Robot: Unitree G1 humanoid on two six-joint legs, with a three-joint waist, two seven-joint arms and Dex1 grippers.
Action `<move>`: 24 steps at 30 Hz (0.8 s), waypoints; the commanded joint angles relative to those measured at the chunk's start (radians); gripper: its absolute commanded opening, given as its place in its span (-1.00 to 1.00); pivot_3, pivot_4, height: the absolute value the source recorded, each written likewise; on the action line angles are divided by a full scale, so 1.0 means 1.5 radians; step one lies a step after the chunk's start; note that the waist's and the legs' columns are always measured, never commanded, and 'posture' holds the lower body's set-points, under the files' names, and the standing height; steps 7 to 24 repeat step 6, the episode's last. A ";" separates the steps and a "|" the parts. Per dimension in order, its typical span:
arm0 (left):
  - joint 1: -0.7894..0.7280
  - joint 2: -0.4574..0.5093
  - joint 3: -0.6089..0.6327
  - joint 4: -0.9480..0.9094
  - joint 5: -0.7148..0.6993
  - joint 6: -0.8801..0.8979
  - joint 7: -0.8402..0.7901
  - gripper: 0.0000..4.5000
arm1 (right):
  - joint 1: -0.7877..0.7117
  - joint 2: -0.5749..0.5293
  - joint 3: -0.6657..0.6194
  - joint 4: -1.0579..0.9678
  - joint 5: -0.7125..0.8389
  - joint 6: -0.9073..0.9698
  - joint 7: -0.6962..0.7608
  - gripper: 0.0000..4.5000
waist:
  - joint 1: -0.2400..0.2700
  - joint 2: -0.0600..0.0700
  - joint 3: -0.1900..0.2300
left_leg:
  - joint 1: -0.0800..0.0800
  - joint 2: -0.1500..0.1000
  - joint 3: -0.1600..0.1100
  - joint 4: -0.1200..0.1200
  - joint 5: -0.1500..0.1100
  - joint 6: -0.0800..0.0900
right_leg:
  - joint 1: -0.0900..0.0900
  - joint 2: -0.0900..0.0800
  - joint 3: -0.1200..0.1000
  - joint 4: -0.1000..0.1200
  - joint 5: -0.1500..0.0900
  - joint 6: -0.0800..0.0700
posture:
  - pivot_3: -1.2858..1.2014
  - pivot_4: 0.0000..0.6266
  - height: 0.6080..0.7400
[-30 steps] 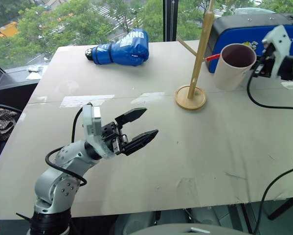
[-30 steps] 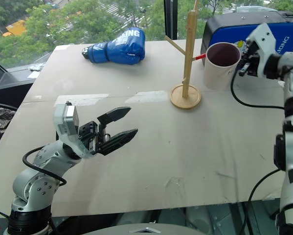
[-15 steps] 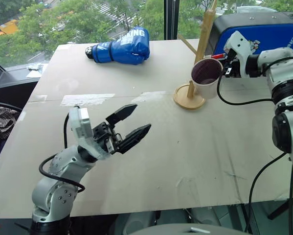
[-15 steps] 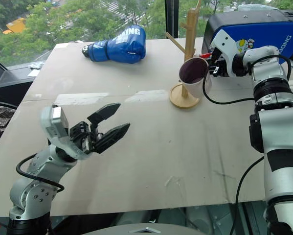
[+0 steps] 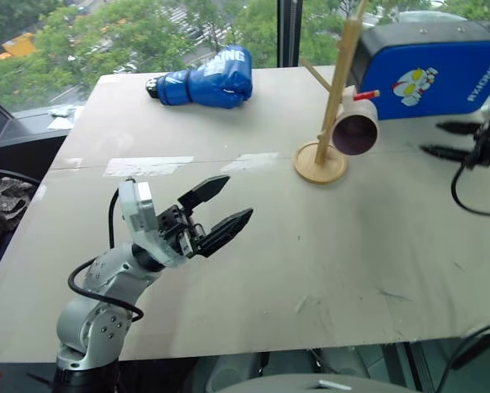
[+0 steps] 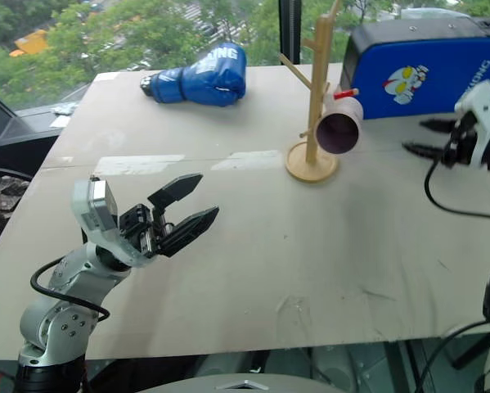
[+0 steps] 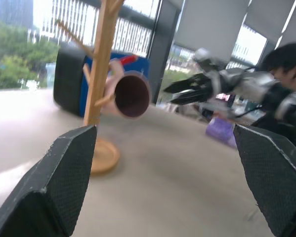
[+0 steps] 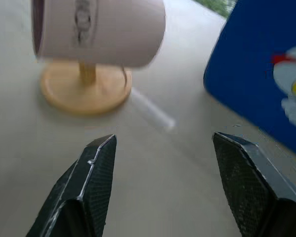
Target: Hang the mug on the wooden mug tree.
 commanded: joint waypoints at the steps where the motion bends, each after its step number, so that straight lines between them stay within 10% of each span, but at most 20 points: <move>1: 0.036 0.020 0.005 0.021 0.062 -0.027 -0.008 1.00 | 0.215 0.037 -0.147 -0.286 0.067 0.091 -0.064 0.37 | 0.001 0.001 -0.001 | 0.000 0.000 0.000 0.000 0.000 0.000 | 0.000 0.000 0.000 0.000 0.000 0.000 | 0.03 -0.52 1.00; 6: 0.063 0.046 -0.029 0.070 0.131 -0.062 -0.060 1.00 | 0.416 0.123 -0.225 -0.466 0.100 0.147 -0.162 0.37 | -0.004 0.002 -0.001 | 0.005 0.000 0.006 0.000 0.000 0.001 | 0.002 0.000 0.005 0.003 0.001 0.000 | 0.03 -0.52 1.00; 24: 0.063 0.046 -0.029 0.070 0.131 -0.062 -0.060 1.00 | 0.416 0.123 -0.225 -0.466 0.100 0.147 -0.162 0.37 | -0.004 0.002 -0.001 | 0.005 0.000 0.006 0.000 0.000 0.001 | 0.002 0.000 0.005 0.003 0.001 0.000 | 0.03 -0.52 1.00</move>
